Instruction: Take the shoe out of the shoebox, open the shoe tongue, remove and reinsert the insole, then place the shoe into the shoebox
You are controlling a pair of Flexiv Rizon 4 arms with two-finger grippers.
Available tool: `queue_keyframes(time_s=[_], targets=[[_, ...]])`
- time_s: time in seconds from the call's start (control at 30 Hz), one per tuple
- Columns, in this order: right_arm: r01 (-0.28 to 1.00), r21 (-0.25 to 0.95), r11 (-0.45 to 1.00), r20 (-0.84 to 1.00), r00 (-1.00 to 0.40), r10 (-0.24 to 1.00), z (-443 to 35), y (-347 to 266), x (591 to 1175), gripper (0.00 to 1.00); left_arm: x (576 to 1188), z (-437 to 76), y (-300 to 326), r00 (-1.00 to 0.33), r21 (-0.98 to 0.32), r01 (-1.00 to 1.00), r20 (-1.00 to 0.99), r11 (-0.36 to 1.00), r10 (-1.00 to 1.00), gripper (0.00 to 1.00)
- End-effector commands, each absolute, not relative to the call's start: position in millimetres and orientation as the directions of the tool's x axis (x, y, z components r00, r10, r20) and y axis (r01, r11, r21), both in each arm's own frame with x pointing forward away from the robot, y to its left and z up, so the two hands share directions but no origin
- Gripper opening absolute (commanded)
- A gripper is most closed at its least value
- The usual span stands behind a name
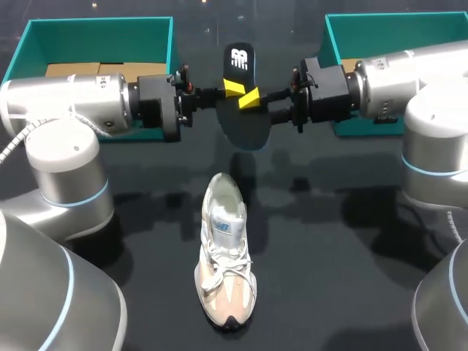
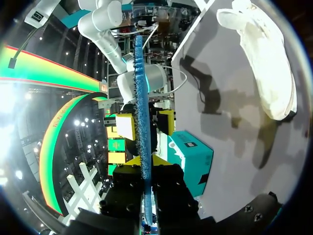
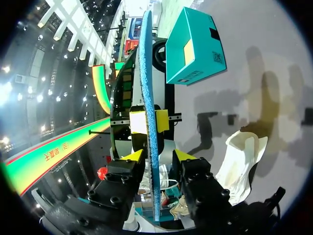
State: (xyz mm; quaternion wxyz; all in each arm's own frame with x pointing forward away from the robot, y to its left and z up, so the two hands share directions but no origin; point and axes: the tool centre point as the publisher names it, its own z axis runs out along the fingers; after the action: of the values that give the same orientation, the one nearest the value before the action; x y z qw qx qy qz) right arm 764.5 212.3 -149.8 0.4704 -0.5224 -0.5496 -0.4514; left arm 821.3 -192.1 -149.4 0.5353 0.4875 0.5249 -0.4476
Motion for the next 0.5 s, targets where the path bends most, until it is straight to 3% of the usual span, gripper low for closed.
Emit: queue_keyframes(time_s=[0.03, 0.1, 0.2, 0.23, 0.47, 0.5], targets=[[0.999, 0.005, 0.046, 0.988, -0.011, 0.151, -150.6, 215.5, 764.4, 0.31, 821.0, -151.0, -194.2, 0.051, 0.056, 0.990, -0.998, 0.128, 0.035, 0.00], [0.999, 0.004, 0.046, 0.988, -0.011, 0.152, -150.6, 216.0, 764.4, 0.24, 820.7, -151.8, -194.0, 0.054, 0.059, 0.990, -0.998, 0.131, 0.038, 0.00], [0.999, 0.004, 0.048, 0.988, -0.012, 0.152, -150.6, 217.0, 764.6, 0.02, 820.4, -152.4, -193.5, 0.057, 0.062, 0.989, -0.998, 0.132, 0.039, 0.00], [0.999, 0.004, 0.049, 0.988, -0.012, 0.153, -150.6, 217.3, 764.8, 0.00, 820.4, -152.6, -193.1, 0.057, 0.062, 0.989, -0.998, 0.132, 0.039, 0.00], [0.999, 0.011, 0.051, 0.988, -0.019, 0.154, -150.0, 218.4, 764.6, 0.00, 820.2, -153.9, -191.7, 0.059, 0.065, 0.989, -0.997, 0.133, 0.048, 0.00], [0.999, 0.015, 0.049, 0.988, -0.023, 0.154, -149.8, 218.4, 764.4, 0.00, 819.5, -154.2, -191.5, 0.053, 0.060, 0.990, -0.997, 0.129, 0.055, 0.09]])
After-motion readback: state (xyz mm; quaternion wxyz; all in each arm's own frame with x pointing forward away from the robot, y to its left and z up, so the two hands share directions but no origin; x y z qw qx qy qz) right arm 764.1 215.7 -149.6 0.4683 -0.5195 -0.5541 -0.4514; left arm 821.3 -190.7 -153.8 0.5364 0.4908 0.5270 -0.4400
